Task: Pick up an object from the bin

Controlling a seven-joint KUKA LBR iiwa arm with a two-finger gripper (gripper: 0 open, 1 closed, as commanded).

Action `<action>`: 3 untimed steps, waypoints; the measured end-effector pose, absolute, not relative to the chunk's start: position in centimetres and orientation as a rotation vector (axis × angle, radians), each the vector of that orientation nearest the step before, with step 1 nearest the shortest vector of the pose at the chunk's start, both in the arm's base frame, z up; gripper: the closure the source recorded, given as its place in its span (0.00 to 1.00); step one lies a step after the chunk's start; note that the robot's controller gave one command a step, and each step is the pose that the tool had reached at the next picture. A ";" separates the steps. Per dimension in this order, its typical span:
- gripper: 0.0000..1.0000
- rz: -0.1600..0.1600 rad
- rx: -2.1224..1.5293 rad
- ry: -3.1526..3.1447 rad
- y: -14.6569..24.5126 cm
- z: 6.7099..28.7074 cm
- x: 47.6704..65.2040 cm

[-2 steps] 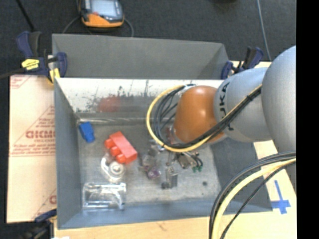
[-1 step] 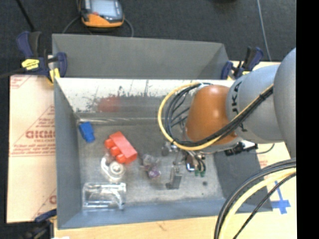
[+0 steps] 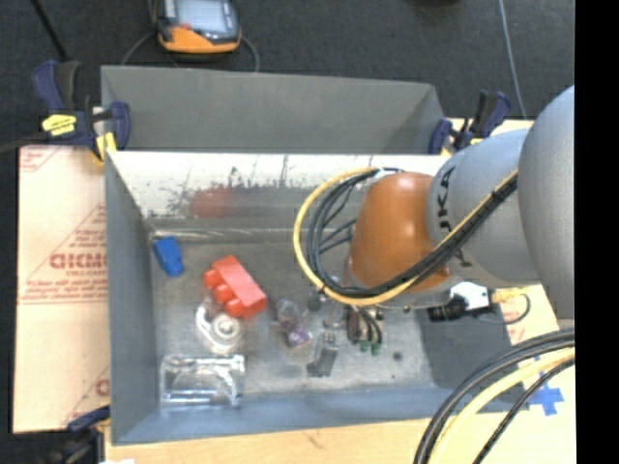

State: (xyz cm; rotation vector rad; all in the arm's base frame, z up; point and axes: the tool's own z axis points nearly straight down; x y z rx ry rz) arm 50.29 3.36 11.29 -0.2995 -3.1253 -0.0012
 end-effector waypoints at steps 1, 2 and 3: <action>0.00 0.002 0.225 -3.131 2.5 7.0 52.1; 0.00 0.002 0.224 -3.133 2.4 7.1 52.2; 1.00 0.002 0.226 -3.133 2.4 7.1 52.2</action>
Offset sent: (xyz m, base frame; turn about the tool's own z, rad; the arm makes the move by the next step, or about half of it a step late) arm 0.0173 -0.0068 -0.0429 -0.3357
